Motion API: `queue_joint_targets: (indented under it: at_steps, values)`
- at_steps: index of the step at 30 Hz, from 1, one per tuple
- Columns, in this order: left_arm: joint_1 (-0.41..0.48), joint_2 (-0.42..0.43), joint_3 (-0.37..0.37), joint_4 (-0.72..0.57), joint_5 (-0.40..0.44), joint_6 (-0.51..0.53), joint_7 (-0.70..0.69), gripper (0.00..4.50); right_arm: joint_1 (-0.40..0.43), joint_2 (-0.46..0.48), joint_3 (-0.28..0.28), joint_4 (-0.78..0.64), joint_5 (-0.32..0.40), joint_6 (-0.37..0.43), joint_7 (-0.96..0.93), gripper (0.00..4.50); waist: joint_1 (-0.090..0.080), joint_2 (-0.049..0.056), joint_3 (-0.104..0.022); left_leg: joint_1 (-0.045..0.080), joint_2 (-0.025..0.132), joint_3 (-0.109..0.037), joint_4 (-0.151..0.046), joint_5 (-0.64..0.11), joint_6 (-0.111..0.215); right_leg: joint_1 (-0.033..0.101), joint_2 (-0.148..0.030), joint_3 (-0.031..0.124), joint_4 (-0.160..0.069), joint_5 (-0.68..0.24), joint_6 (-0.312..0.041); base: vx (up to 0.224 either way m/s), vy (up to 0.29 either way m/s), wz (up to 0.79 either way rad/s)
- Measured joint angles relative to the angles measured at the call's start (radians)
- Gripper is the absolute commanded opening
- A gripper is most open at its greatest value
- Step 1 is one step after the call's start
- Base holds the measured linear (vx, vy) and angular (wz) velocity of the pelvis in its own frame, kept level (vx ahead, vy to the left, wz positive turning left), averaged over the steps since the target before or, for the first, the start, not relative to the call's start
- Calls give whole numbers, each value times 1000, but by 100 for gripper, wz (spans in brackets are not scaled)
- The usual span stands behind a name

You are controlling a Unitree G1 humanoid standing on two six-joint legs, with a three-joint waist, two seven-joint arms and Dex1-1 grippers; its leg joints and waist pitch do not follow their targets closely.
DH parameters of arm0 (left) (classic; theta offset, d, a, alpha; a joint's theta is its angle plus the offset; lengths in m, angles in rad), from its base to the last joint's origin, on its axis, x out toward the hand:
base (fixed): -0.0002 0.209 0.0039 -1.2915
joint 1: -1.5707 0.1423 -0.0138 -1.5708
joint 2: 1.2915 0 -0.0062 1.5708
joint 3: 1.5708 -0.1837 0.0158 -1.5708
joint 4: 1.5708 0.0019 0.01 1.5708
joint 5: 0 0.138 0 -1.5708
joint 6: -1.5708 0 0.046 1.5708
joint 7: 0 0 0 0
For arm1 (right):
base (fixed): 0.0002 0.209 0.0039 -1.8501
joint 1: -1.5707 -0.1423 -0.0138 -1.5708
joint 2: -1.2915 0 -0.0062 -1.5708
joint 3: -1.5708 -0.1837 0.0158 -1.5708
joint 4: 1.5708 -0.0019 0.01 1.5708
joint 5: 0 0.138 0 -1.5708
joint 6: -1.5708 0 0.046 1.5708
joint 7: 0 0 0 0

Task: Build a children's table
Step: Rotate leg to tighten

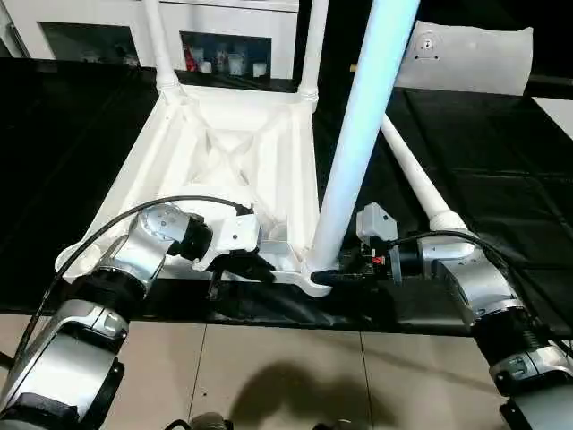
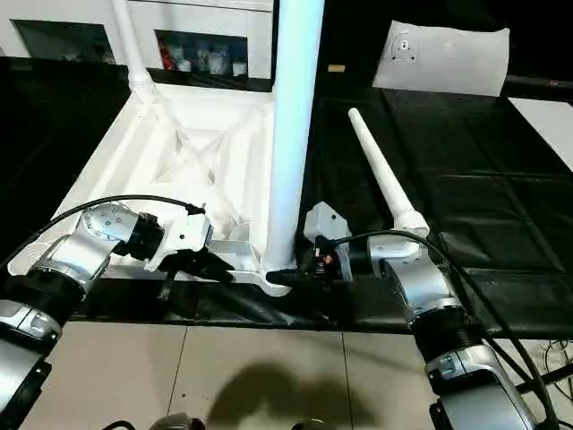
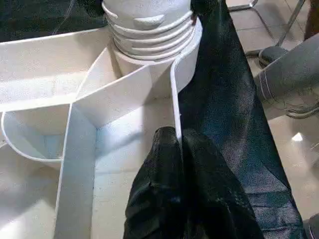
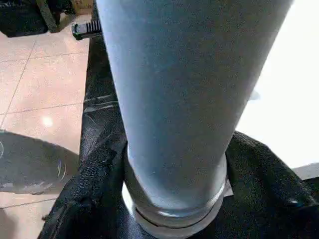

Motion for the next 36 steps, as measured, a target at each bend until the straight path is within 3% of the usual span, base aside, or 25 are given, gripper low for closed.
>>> queue_joint_targets:
  at_steps: [6,10,13,15,17,22,24,26,30,33,36]
  values:
    - [21,-30,32,-11,2,104,82,0,71,70,-52,-49,9,76,-140,265,1,0,-1,8,0,0,0,-3,-6,9,0,1,2,1,-2,0,0,0]
    - [46,-84,76,-44,18,247,228,0,115,180,-121,-65,-1,131,-386,265,-19,0,-1,24,-1,0,-4,-3,-6,19,-1,1,-8,-2,4,-45,2,-2]
    - [48,-164,104,-54,35,338,381,0,109,286,-199,-33,-15,150,-629,263,-42,0,-1,24,-4,-2,-4,-3,-6,19,-3,-1,-17,-3,5,-59,25,-10]
    - [52,-198,112,-59,34,367,431,0,101,308,-212,-26,-24,154,-710,262,-52,1,-1,23,-5,-3,-9,-3,-6,19,-3,-4,-29,-3,5,-56,39,-12]
    - [55,-242,122,-71,42,412,515,0,79,364,-247,3,-38,155,-835,261,-56,2,-2,20,-5,-4,-11,-3,-6,19,-3,-6,-40,-3,5,0,0,0]
    - [55,-302,139,-97,59,491,630,0,42,432,-277,22,-79,168,-1014,261,-56,2,-2,18,-11,-3,-11,-3,-6,16,-5,1,-42,-2,4,0,0,0]
    - [55,-316,146,-109,64,509,655,0,28,446,-294,33,-80,168,-1042,331,-56,2,-2,17,-12,-3,-11,-2,-4,15,-5,3,-42,-1,3,0,0,0]
    - [55,-316,145,-115,65,509,666,0,23,456,-303,39,-77,156,-1044,333,-56,2,-2,16,-13,-2,-11,1,0,14,-5,3,-41,6,-2,0,0,0]
    - [57,-299,138,-131,64,500,662,0,23,459,-303,35,-66,142,-1030,380,-55,2,-2,16,-12,-2,-11,1,0,13,-5,4,-40,28,1,0,0,0]
    - [62,-256,126,-155,64,475,615,0,38,446,-290,11,-61,127,-965,388,-55,2,-2,9,-11,-2,-18,1,-1,6,-3,3,-39,32,5,0,0,0]
    - [68,-217,119,-167,63,428,559,0,67,405,-271,-19,-38,113,-875,425,-51,2,-2,5,-6,-2,-19,5,-4,-4,0,0,-32,34,2,18,-12,0]
